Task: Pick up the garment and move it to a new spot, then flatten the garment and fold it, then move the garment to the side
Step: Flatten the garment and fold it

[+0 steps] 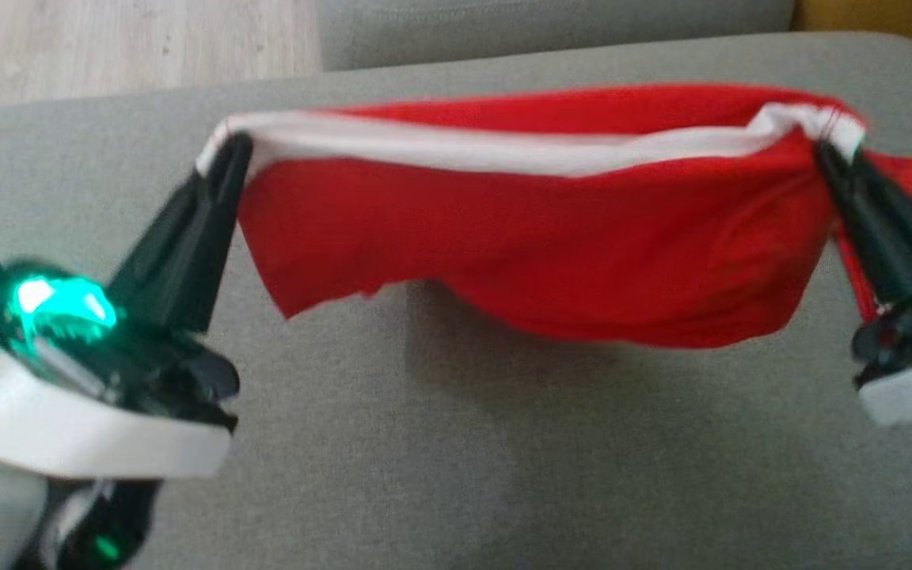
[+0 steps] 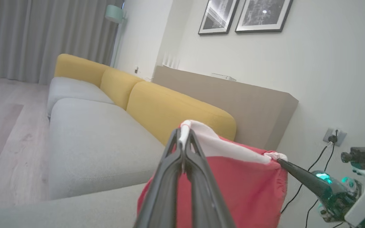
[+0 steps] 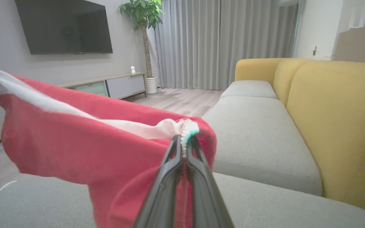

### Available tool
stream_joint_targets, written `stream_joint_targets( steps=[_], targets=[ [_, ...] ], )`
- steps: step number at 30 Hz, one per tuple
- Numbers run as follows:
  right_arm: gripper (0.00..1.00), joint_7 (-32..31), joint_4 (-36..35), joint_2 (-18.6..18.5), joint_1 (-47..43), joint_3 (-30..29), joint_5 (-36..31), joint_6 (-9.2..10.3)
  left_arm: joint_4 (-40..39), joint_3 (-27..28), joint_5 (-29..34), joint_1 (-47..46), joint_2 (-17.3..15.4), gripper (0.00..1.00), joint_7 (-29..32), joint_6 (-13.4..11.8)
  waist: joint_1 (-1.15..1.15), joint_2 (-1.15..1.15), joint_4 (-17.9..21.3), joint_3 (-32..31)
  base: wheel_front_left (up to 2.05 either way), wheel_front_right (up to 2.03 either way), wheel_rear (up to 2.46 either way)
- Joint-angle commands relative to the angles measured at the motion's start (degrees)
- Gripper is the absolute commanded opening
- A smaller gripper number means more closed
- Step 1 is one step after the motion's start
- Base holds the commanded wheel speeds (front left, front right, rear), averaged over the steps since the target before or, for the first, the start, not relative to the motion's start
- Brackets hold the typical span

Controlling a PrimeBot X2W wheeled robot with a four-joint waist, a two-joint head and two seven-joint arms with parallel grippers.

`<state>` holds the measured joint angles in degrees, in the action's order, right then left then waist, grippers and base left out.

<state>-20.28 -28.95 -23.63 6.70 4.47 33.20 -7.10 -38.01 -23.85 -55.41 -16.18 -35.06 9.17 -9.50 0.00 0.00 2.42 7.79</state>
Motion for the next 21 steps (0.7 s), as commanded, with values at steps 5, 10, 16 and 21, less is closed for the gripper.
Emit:
stream_joint_targets(
  steps=[5, 10, 16, 21],
  targets=[
    [0.00, -1.8, 0.2, -3.6, 11.5, 2.4, 2.5, -0.39, 2.6, 2.5, 0.5, -12.6, -2.0, 0.00, 3.5, 1.8, 0.00, 0.00, -0.2, 5.5, 0.00, 0.00, 0.00],
    [0.00, -0.6, 11.9, -4.0, 29.2, 10.1, 5.6, -0.39, 18.1, 1.3, 4.7, -26.3, 0.6, 0.00, 3.3, 4.7, 0.00, 0.00, 0.6, 12.9, 0.00, 0.00, 0.00],
    [0.00, 12.2, 33.5, 2.0, 54.2, 16.6, 2.2, -0.39, 38.7, 1.2, 16.9, -45.4, 2.0, 0.00, -4.7, 7.2, 0.00, 0.00, 2.8, 19.6, 0.00, 0.00, 0.00],
    [0.00, 25.9, 47.1, 5.1, 65.5, 18.4, -1.8, -0.39, 47.7, -0.4, 23.2, -56.1, 5.0, 0.00, -12.3, 8.6, 0.00, 0.00, 1.7, 19.5, 0.00, 0.00, 0.00]
  ],
)
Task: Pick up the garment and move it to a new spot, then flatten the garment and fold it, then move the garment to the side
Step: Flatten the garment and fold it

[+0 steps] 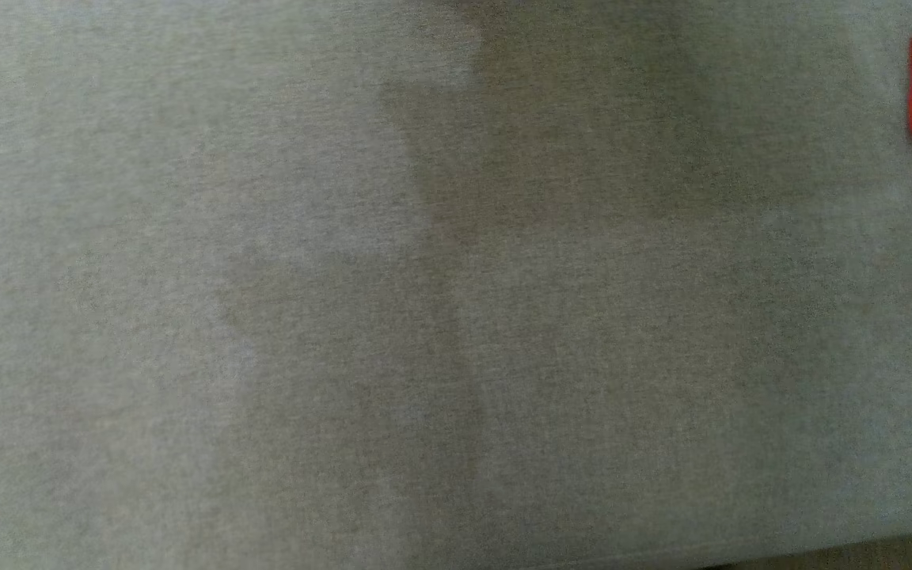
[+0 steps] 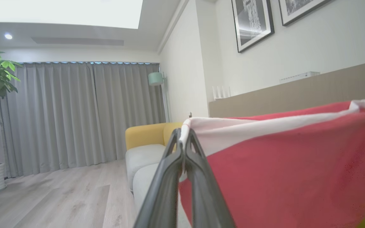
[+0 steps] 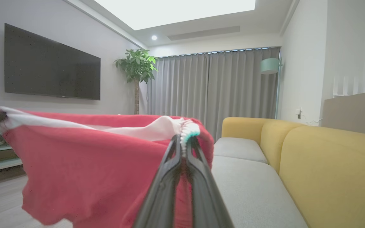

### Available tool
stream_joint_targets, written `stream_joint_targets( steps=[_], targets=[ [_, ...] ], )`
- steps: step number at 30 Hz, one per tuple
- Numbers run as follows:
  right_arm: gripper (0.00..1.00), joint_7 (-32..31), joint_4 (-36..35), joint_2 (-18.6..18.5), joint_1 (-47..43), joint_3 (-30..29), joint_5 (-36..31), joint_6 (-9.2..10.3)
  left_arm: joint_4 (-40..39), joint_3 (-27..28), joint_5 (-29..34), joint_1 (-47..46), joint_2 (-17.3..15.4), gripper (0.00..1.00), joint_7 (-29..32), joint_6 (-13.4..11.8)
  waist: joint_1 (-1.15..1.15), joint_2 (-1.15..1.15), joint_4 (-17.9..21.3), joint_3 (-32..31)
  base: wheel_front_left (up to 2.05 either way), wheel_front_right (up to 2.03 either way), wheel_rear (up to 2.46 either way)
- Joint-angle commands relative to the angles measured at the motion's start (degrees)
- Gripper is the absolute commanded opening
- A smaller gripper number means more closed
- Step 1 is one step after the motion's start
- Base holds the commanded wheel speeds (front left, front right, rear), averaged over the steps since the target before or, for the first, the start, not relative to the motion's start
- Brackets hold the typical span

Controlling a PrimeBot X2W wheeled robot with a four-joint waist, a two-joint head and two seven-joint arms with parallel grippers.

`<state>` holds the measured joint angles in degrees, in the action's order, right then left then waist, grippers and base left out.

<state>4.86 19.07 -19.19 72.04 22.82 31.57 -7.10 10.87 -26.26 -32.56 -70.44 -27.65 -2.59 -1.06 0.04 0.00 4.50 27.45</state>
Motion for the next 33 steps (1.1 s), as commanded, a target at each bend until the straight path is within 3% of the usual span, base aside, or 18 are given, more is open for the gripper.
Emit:
stream_joint_targets(
  steps=[1, 8, 12, 16, 26, 33],
  targets=[
    [0.00, 2.3, 1.0, 0.8, 1.1, 0.7, -0.3, -0.39, -0.4, 1.7, 1.0, -2.8, -1.8, 0.00, -1.8, 0.4, -0.04, 0.00, -0.8, -0.3, 0.00, 0.00, 0.00],
    [0.00, 6.1, 7.4, -0.8, -3.8, 8.6, 4.5, -0.39, 1.9, -1.5, 0.9, 2.4, -0.6, 0.00, -5.7, 3.1, -0.04, 0.00, -3.0, -1.0, 0.00, 0.00, 0.00],
    [0.00, 6.1, 7.8, -3.0, -11.9, 15.6, 11.1, -0.39, 1.8, -4.2, -3.7, 15.4, -1.2, 0.00, -3.5, 4.5, -0.04, 0.00, -3.2, -3.1, 0.00, 0.00, 0.00],
    [0.00, 6.0, 7.1, -5.8, -18.2, 19.1, 15.6, -0.39, -1.1, -5.2, -9.6, 27.9, -2.0, 0.00, -0.5, 4.3, -0.04, 0.00, -3.7, -6.5, 0.00, 0.00, 0.00],
    [0.00, 3.1, 2.1, -12.2, -32.7, 21.4, 19.9, -0.39, -21.1, -5.3, -22.9, 53.4, -7.2, 0.00, 7.3, -1.0, -0.04, 0.00, -5.5, -15.7, 0.00, 0.00, 0.00],
    [0.00, -4.3, -6.0, -17.5, -46.8, 19.2, 23.2, -0.39, -40.8, -5.8, -31.3, 67.6, -14.2, 0.00, 16.2, -8.8, -0.04, 0.00, -6.9, -19.2, 0.00, 0.00, 0.00]
  ],
)
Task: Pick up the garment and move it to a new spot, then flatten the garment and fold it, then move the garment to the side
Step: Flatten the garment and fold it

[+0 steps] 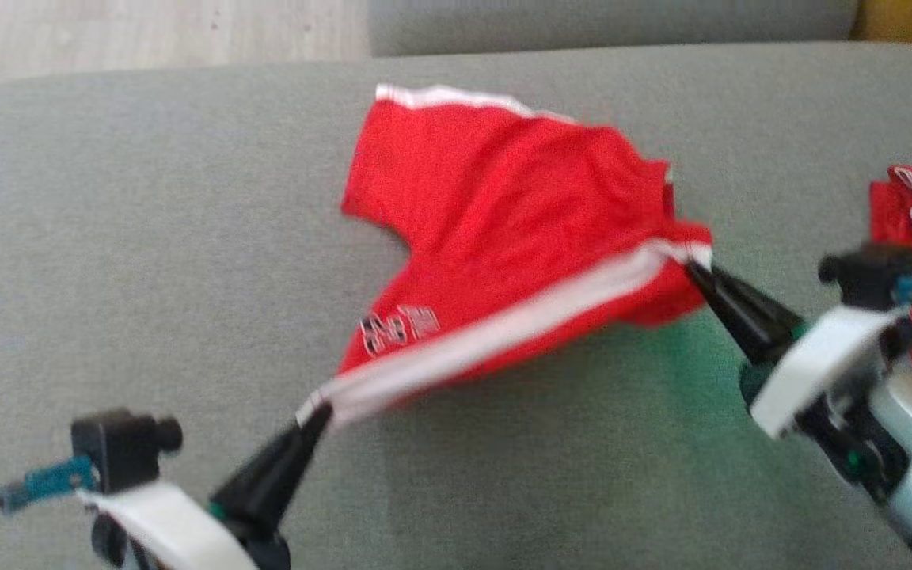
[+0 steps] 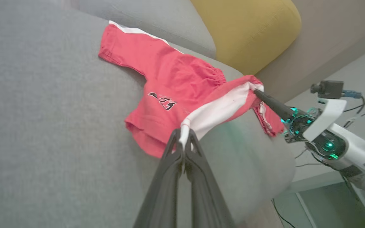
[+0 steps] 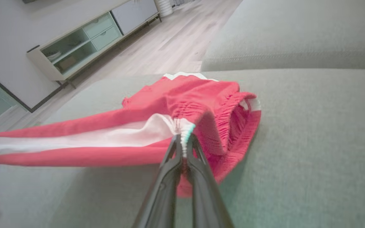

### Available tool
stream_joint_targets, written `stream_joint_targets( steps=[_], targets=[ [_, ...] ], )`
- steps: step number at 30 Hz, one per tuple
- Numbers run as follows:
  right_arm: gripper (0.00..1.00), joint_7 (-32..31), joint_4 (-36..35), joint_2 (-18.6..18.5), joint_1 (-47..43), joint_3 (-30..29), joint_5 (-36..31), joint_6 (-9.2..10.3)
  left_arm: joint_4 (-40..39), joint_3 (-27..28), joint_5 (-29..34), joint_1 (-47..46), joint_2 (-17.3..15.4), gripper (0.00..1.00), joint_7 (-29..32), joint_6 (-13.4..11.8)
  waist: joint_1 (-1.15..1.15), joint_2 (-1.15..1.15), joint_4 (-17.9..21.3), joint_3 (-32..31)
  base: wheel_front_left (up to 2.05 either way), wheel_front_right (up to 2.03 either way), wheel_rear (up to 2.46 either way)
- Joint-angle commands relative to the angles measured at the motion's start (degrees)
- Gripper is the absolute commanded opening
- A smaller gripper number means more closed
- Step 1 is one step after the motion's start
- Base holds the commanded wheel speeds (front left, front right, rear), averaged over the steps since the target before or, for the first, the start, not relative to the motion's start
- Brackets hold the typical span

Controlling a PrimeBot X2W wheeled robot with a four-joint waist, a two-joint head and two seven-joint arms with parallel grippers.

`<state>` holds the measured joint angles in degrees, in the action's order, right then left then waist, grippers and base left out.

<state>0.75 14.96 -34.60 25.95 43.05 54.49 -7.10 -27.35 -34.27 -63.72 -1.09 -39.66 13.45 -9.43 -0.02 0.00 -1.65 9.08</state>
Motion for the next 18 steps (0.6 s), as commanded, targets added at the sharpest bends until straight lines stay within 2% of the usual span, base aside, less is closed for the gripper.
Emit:
stream_joint_targets(
  steps=[1, 5, 8, 12, 18],
  targets=[
    [0.00, -1.2, -3.1, -2.9, -2.7, -2.0, 0.6, -0.39, -4.7, 2.1, -0.7, -0.4, -3.0, 0.00, 1.0, -1.6, 0.02, 0.00, -0.9, -1.1, 0.00, 0.00, 0.00],
    [0.00, -4.4, -8.2, -4.8, -11.5, -7.8, 0.3, -0.39, -10.1, 1.6, -1.6, 2.6, -4.5, 0.00, 2.6, -4.2, 0.02, 0.00, -1.0, -1.2, 0.00, 0.00, 0.00],
    [0.00, -5.7, -12.1, -4.5, -16.4, -13.0, -2.3, -0.39, -10.4, 1.7, -0.3, 2.0, -3.4, 0.00, 1.1, -4.3, 0.02, 0.00, -0.2, -0.5, 0.00, 0.00, 0.00],
    [0.00, -6.7, -15.4, 0.0, -19.1, -19.7, -7.2, -0.39, -5.0, 2.6, 3.4, -2.2, 0.0, 0.00, -3.5, -2.5, 0.02, 0.00, 0.9, 0.8, 0.00, 0.00, 0.00],
    [0.00, -9.2, -17.6, 9.6, -16.8, -23.8, -12.5, -0.39, 9.2, 1.8, 11.5, -12.8, 6.3, 0.00, -10.3, 0.5, 0.02, 0.00, 2.3, 3.8, 0.00, 0.00, 0.00]
  ],
)
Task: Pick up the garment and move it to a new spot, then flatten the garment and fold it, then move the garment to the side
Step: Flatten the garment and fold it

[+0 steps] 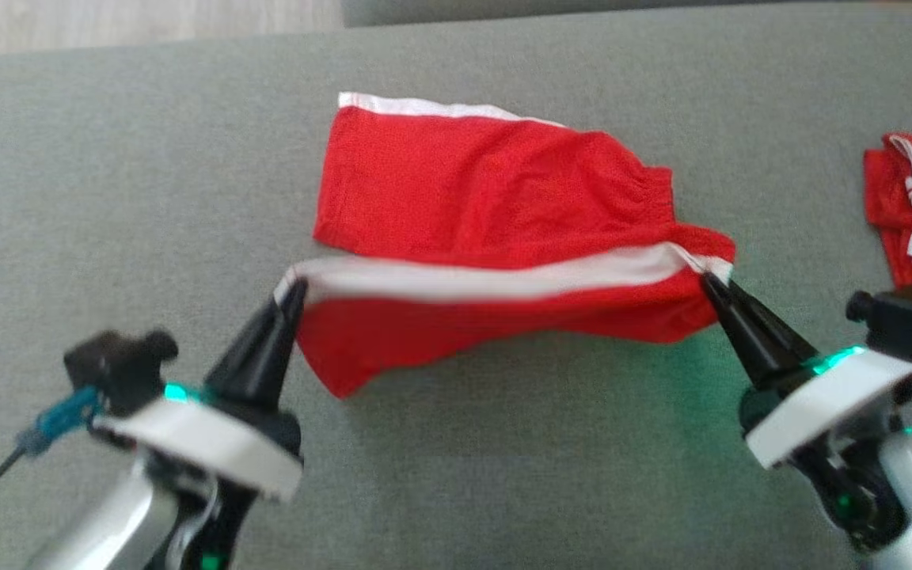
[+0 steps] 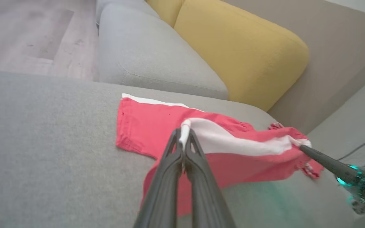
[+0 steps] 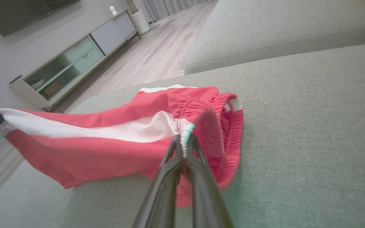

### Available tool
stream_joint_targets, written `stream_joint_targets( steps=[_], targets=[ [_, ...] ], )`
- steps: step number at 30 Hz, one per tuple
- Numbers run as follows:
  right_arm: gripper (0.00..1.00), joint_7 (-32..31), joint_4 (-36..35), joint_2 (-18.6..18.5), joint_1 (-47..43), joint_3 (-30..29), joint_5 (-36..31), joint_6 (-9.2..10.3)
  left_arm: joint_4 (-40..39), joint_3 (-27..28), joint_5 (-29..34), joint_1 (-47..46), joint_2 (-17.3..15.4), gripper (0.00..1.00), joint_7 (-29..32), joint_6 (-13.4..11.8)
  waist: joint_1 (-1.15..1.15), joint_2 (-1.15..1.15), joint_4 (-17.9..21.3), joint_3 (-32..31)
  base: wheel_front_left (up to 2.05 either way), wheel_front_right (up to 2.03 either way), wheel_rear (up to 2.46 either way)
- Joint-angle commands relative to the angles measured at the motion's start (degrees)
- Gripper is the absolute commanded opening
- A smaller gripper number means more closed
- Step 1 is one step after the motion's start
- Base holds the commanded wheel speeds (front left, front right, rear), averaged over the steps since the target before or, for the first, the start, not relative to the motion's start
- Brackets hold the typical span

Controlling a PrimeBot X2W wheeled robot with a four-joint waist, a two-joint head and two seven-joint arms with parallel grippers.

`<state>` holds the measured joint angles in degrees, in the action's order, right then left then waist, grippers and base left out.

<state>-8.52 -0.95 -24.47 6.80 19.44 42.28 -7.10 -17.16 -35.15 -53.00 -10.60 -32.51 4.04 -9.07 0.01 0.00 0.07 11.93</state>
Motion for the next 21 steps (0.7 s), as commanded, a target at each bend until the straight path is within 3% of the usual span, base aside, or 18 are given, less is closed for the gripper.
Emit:
stream_joint_targets(
  steps=[1, 6, 13, 21],
  targets=[
    [0.00, -0.2, -1.5, 1.0, 3.2, -0.4, -1.0, -0.39, 1.6, 2.2, 2.0, -5.3, 0.2, 0.00, -1.5, 0.7, -0.01, 0.00, 0.7, 1.4, 0.00, 0.00, 0.00],
    [0.00, -1.0, 0.9, 6.8, 8.0, -0.6, -4.9, -0.39, 14.6, 0.1, 6.9, -16.5, 3.6, 0.00, -2.3, 4.1, -0.01, 0.00, 1.8, 3.9, 0.00, 0.00, 0.00],
    [0.00, 1.2, 4.1, 12.1, 12.4, -1.2, -9.9, -0.39, 29.9, -0.4, 10.4, -30.2, 5.4, 0.00, -3.0, 9.1, -0.01, 0.00, 4.9, 7.2, 0.00, 0.00, 0.00],
    [0.00, 5.7, 5.9, 15.9, 14.5, -0.4, -11.3, -0.39, 40.7, -0.5, 12.8, -38.6, 5.1, 0.00, -2.7, 10.9, -0.01, 0.00, 9.2, 10.5, 0.00, 0.00, 0.00]
  ],
)
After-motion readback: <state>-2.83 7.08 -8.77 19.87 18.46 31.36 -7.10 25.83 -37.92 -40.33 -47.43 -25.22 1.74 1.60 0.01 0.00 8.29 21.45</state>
